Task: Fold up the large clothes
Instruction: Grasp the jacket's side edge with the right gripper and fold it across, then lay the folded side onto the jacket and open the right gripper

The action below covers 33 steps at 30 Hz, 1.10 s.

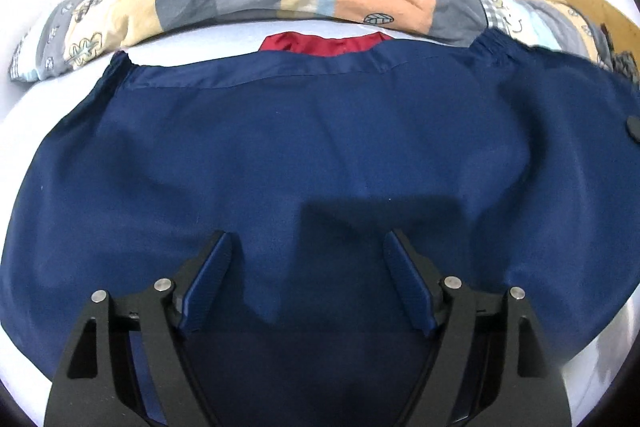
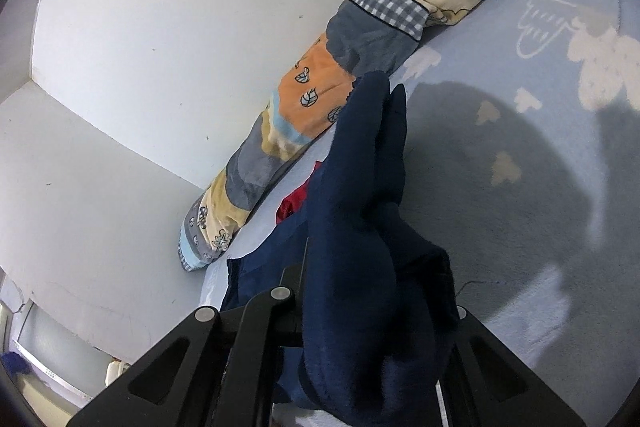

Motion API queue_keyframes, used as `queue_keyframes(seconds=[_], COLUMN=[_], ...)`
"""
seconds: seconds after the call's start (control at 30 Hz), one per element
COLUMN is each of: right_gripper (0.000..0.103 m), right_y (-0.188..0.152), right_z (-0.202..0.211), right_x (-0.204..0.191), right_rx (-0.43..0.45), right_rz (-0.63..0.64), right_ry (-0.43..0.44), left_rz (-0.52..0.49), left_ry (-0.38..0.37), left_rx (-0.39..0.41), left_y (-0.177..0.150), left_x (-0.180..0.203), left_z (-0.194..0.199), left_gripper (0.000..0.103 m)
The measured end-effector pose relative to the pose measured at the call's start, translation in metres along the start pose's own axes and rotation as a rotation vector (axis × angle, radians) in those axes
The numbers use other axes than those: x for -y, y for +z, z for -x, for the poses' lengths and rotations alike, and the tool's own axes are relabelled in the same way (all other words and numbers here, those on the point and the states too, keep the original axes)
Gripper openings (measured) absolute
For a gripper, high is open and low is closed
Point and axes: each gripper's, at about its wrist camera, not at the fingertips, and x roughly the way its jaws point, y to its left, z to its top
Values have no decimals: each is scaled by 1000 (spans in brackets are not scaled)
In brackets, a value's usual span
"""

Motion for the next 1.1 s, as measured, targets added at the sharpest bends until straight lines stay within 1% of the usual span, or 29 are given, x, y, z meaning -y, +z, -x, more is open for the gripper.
queue_keyframes(seconds=[0.1,0.2,0.27,0.3,0.33,0.37,0.4,0.47,0.57,0.6,0.7,0.77,0.87,0.93,1.0,1.03,1.1], right_gripper=[10,10,10,10,10,10,10,10,10,10,10,11,11,11,11,11,11], right_y=[0,1,2,3,2,1,1,0,0,-1,-4,-7,-16,-28,-44,-50,-76], right_z=[1,1,1,1,1,1,-1,-2,0,-1,-3,-5,-13,-19,-28,-31,-51], right_x=[-5,-10,-13,-15,-18,-21,-24,-34,-48,-53,-72,-82,-110,-135,-161,-169,-199], right_rx=[0,7,12,16,19,17,13,17,23,23,21,18,12,15,10,8,-11], right_rz=[18,17,18,16,13,16,24,55,92,106,157,172,225,281,340,359,421], right_ry=[0,8,8,12,18,20,16,3,-7,-13,-37,-31,-41,-63,-90,-96,-114], left_rz=[8,46,66,72,54,22,3,9,60,68,141,210,315,375,435,460,486], left_ry=[-1,-4,44,57,72,100,108,87,69,65,75,81,120,157,171,184,202], left_rx=[0,-1,5,4,-10,-4,-8,-21,4,0,24,28,55,68,91,82,69], left_y=[0,0,0,-2,-4,-6,-5,-3,3,6,17,25,31,30,27,25,22], left_x=[-3,-8,-14,-16,-14,-8,-4,-4,-17,-21,-47,-75,-126,-157,-183,-197,-216], left_z=[1,7,10,9,5,5,4,7,20,23,46,65,100,120,136,142,148], left_gripper=[80,79,79,80,80,80,80,79,79,79,79,79,79,79,79,79,79])
